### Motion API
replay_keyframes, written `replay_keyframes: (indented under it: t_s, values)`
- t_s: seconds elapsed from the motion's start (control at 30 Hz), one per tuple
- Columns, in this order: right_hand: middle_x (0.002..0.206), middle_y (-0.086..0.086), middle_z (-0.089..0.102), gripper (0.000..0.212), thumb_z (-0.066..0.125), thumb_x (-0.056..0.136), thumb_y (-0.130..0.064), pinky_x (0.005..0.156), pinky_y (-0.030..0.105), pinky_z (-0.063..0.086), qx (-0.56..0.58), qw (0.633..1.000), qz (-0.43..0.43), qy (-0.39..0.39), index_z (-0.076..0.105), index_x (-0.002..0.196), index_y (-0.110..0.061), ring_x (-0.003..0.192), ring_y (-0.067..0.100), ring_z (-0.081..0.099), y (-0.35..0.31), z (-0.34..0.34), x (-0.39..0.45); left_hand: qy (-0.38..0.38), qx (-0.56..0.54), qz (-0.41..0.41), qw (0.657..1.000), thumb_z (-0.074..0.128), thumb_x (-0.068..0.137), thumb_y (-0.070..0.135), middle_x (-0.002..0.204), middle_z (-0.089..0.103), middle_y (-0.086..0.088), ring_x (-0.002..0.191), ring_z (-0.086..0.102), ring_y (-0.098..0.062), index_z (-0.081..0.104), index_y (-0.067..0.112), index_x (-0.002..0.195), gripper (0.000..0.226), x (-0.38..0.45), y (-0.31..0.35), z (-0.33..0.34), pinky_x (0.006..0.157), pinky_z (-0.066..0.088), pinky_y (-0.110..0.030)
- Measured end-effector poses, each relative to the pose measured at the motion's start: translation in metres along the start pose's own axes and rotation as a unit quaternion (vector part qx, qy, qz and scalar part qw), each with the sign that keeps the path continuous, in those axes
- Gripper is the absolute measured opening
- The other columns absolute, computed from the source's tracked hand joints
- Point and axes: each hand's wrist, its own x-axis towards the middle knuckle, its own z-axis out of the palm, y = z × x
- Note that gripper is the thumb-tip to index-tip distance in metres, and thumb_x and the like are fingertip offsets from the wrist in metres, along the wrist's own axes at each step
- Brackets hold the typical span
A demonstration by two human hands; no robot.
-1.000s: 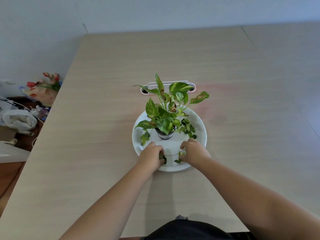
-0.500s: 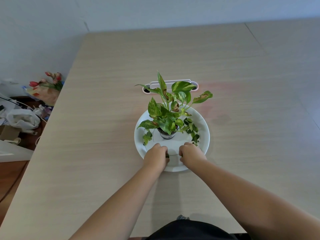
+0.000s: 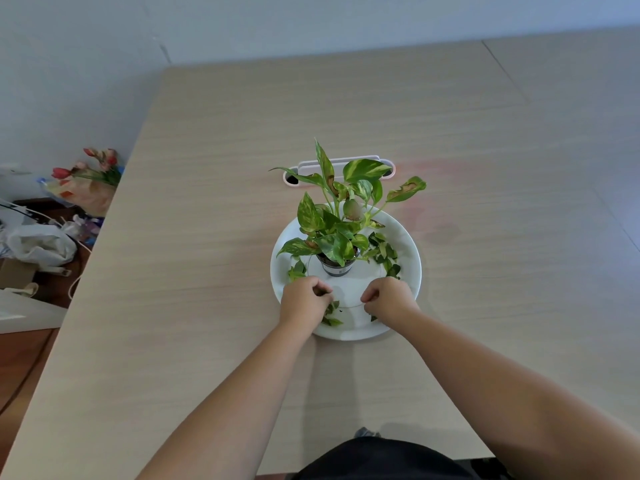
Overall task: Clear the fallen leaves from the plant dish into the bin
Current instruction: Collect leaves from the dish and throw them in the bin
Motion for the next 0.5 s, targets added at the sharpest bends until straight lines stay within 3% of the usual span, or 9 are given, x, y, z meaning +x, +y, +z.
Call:
replay_keyframes:
  t_s: [0.1,0.2,0.33,0.5]
  values:
    - [0.070,-0.006,0.063,0.013,0.066,0.079,-0.004,0.054,0.016,0.043,0.111,0.993,0.022,0.024,0.072,0.083,-0.015,0.063,0.005,0.057,-0.001,-0.006,-0.004,0.001,-0.038,-0.016,0.999,0.078,0.077,0.019,0.077,0.066,0.011,0.075,0.062,-0.009,0.074,0.020,0.083,0.007,0.002,0.002,-0.004,0.071,0.050,-0.021]
    - [0.074,-0.003,0.066,0.013,0.070,0.078,-0.006,0.060,0.019,0.047,0.208,0.976,0.050,0.039,0.070,0.077,-0.019,0.070,0.010,0.061,0.002,-0.010,-0.007,-0.004,-0.061,-0.018,0.998,0.079,0.078,0.020,0.077,0.066,0.010,0.073,0.061,-0.008,0.073,0.022,0.083,0.008,0.002,0.004,-0.006,0.067,0.047,-0.017]
    - [0.079,0.003,0.068,0.011,0.075,0.075,-0.002,0.080,0.031,0.058,0.370,0.924,0.086,0.043,0.071,0.079,-0.012,0.075,0.018,0.062,0.010,-0.016,-0.011,-0.025,-0.140,-0.036,0.989,0.081,0.075,0.016,0.082,0.072,0.002,0.077,0.066,-0.013,0.071,0.023,0.078,0.012,-0.002,0.012,0.001,0.072,0.053,-0.022]
    - [0.075,0.007,0.063,0.013,0.070,0.079,0.008,0.063,0.021,0.052,0.551,0.829,0.085,0.048,0.066,0.080,-0.005,0.065,0.015,0.058,0.027,-0.032,-0.032,-0.094,-0.256,-0.069,0.960,0.081,0.075,0.008,0.083,0.072,-0.007,0.076,0.069,-0.019,0.070,0.020,0.076,0.017,-0.013,0.034,0.026,0.070,0.058,-0.027]
